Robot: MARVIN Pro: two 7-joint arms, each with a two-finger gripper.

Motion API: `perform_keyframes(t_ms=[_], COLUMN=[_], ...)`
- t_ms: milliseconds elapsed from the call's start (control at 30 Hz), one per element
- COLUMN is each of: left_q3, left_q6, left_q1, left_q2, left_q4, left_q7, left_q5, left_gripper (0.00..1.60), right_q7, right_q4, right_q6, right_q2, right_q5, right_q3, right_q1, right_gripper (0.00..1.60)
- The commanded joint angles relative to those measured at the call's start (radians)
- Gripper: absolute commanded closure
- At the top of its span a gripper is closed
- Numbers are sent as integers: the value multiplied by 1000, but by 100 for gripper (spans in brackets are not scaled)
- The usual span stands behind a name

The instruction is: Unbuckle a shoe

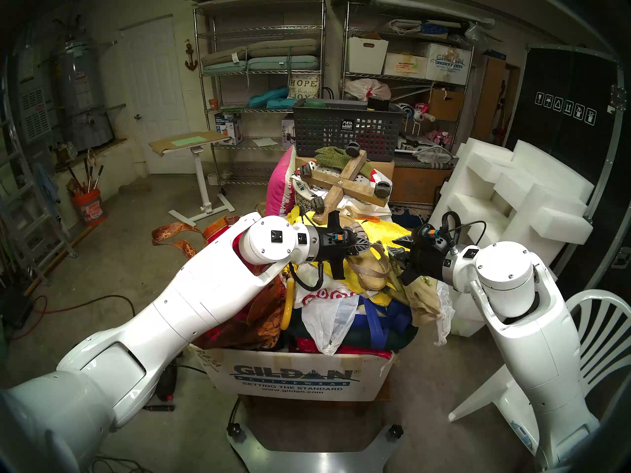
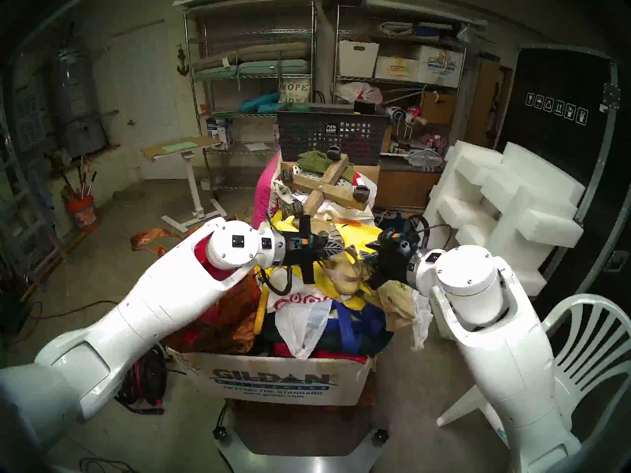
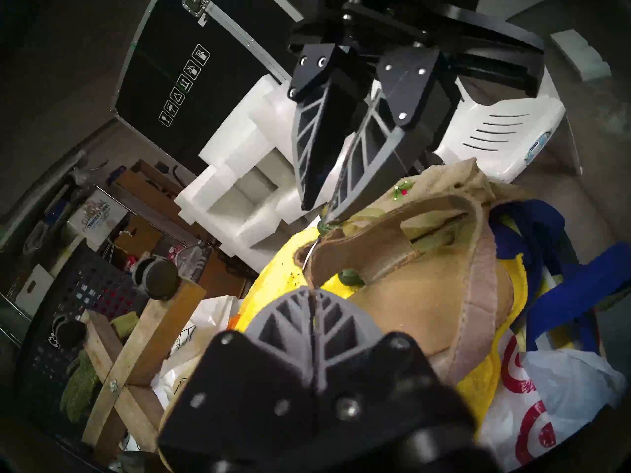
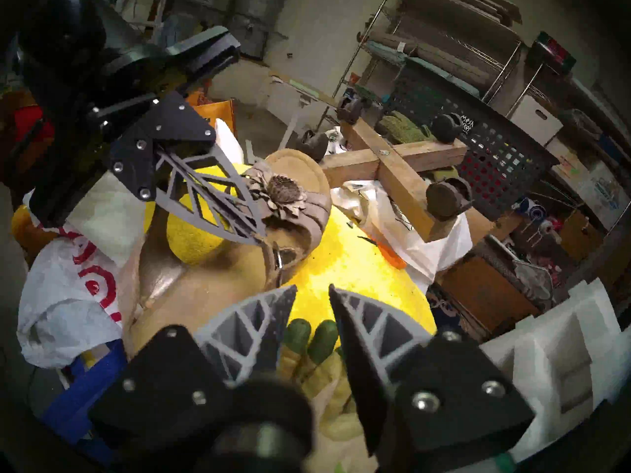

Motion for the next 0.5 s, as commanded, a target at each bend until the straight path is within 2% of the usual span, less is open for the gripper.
perform_keyframes(t_ms=[0,467], left_q3=[-16,-16], left_q6=[-18,-14], left_q1=[-12,-19], left_q2=[1,7], left_q4=[-27,-40], left_q7=[-4,-7], left_q5=[-17,-29], left_gripper=[160,160], right_q7=[12,37], right_q4=[-3,-31], right_q6=[-12,-20], right_q2=[14,34], right_q5=[1,-4], right_q3=[10,29], right_q1=[27,-15], right_gripper=[71,64])
